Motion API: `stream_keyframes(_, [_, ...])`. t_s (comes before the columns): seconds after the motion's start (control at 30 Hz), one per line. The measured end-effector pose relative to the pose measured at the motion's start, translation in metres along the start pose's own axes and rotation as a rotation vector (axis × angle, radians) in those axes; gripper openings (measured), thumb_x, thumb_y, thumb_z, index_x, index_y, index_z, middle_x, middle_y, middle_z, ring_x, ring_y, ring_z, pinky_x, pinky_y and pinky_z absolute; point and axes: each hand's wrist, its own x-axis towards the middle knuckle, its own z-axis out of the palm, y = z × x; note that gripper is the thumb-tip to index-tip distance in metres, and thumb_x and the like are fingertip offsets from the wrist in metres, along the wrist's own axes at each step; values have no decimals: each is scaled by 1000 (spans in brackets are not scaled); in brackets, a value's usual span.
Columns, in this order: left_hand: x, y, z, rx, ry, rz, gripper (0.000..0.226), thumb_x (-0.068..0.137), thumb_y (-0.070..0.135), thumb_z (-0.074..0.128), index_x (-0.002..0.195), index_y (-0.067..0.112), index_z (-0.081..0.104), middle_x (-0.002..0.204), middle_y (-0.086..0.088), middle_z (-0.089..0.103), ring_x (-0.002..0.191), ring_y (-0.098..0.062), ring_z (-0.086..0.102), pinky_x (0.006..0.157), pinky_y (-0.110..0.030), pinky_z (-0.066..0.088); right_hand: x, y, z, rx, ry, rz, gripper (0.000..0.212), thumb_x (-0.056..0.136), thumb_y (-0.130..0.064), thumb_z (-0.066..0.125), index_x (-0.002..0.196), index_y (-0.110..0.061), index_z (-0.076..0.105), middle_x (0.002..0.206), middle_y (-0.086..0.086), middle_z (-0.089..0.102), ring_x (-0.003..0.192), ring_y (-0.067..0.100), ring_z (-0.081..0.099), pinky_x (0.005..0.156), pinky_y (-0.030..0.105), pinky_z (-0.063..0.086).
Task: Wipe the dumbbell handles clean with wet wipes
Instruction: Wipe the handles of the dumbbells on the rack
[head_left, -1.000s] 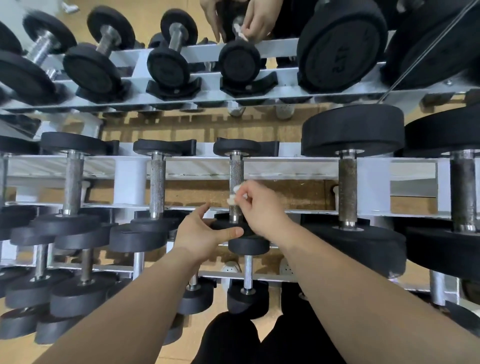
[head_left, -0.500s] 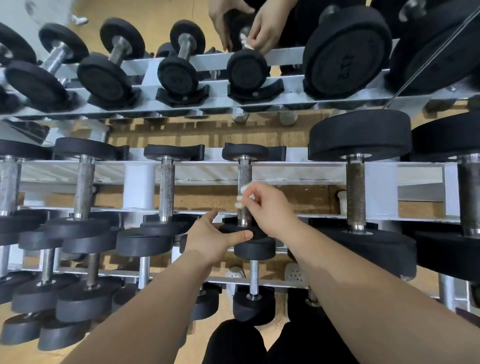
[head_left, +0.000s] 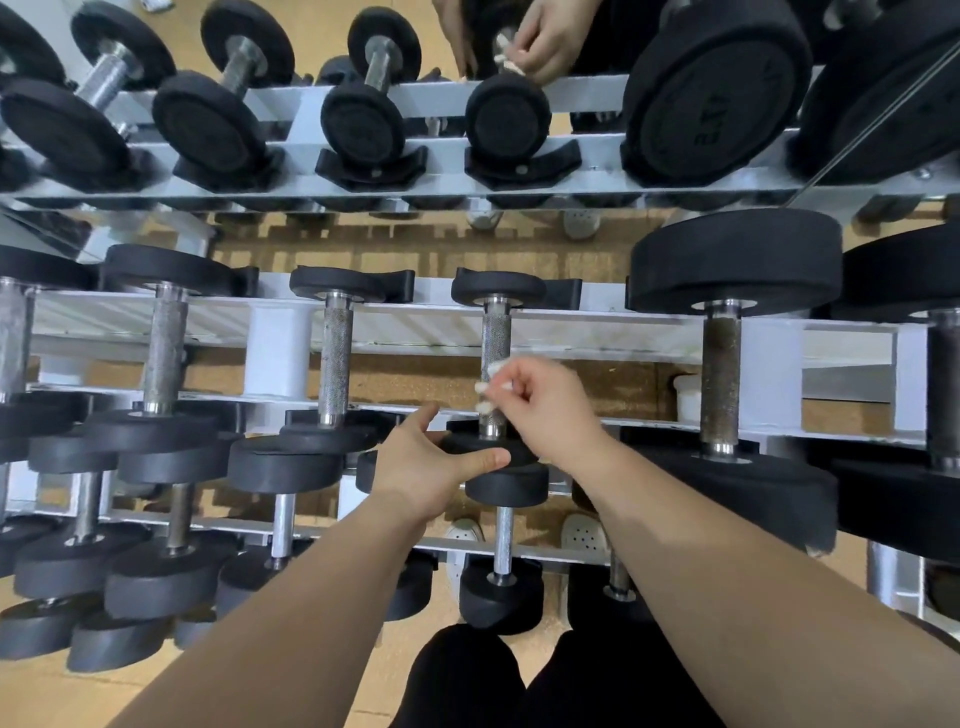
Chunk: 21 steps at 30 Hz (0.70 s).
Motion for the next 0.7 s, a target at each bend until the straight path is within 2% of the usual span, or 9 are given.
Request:
stream_keyframes(0.07, [0, -1, -1, 20, -1, -2, 117, 57, 39, 98, 155, 22, 35, 136, -3, 58, 118, -17, 57, 104, -37, 50, -11, 7, 1, -61, -44, -49, 10, 88, -27, 73, 80, -25, 66, 69, -6, 53, 66, 12, 51, 61, 29, 41])
stream_keyframes(0.13, [1, -3, 0, 33, -2, 2, 117, 57, 40, 97, 155, 23, 35, 138, -2, 57, 121, -17, 56, 103, -34, 49, -3, 2, 2, -94, 8, -90, 10, 89, -26, 71, 81, -26, 64, 73, -8, 53, 70, 8, 51, 63, 24, 38])
stream_keyframes(0.27, [-2, -2, 15, 16, -8, -10, 120, 56, 46, 97, 156, 23, 34, 148, -4, 48, 131, -20, 49, 106, -37, 47, 34, -19, -1, -2, 199, -31, 7, 92, -24, 67, 96, -26, 61, 73, -1, 52, 69, 13, 52, 62, 23, 44])
stream_keyframes(0.33, [-3, 0, 27, 69, 23, 14, 130, 44, 60, 93, 155, 23, 36, 149, -4, 45, 132, -20, 48, 107, -40, 48, 38, -17, -6, -11, 234, -20, 9, 92, -24, 68, 98, -27, 61, 73, 0, 51, 67, 12, 50, 61, 20, 41])
stream_keyframes(0.4, [-6, 3, 37, 111, 49, 34, 131, 46, 60, 94, 155, 20, 34, 148, -5, 43, 132, -21, 48, 107, -32, 45, 23, -10, -10, -75, 198, -52, 8, 91, -24, 68, 96, -25, 62, 73, -1, 53, 69, 10, 51, 63, 17, 39])
stream_keyframes(0.5, [-7, 7, 42, 188, 74, 48, 130, 54, 55, 94, 158, 14, 27, 148, -8, 39, 135, -22, 44, 95, -22, 35, -5, 1, -9, -198, 105, -140, 8, 88, -22, 73, 92, -19, 67, 72, 0, 53, 69, 13, 50, 64, 25, 39])
stream_keyframes(0.57, [-9, 5, 42, 204, 71, 72, 128, 56, 56, 93, 157, 12, 27, 147, -8, 39, 136, -21, 42, 95, -20, 32, -4, -1, -12, -194, 82, -132, 17, 86, -22, 75, 100, -21, 65, 70, -1, 54, 68, 12, 51, 63, 26, 40])
stream_keyframes(0.63, [-9, -2, 37, 166, 60, 84, 125, 58, 55, 92, 156, 12, 29, 147, -8, 41, 135, -20, 43, 106, -23, 35, 8, -8, -15, -148, 70, -80, 36, 86, -23, 76, 115, -23, 55, 71, -2, 56, 69, 13, 56, 66, 25, 47])
stream_keyframes(0.7, [-6, -11, 27, 51, 25, 57, 120, 61, 50, 93, 157, 15, 30, 146, -5, 46, 131, -17, 49, 111, -34, 43, 21, -16, -18, -125, 112, -59, 38, 87, -23, 75, 119, -23, 53, 74, -1, 57, 73, 15, 58, 73, 29, 52])
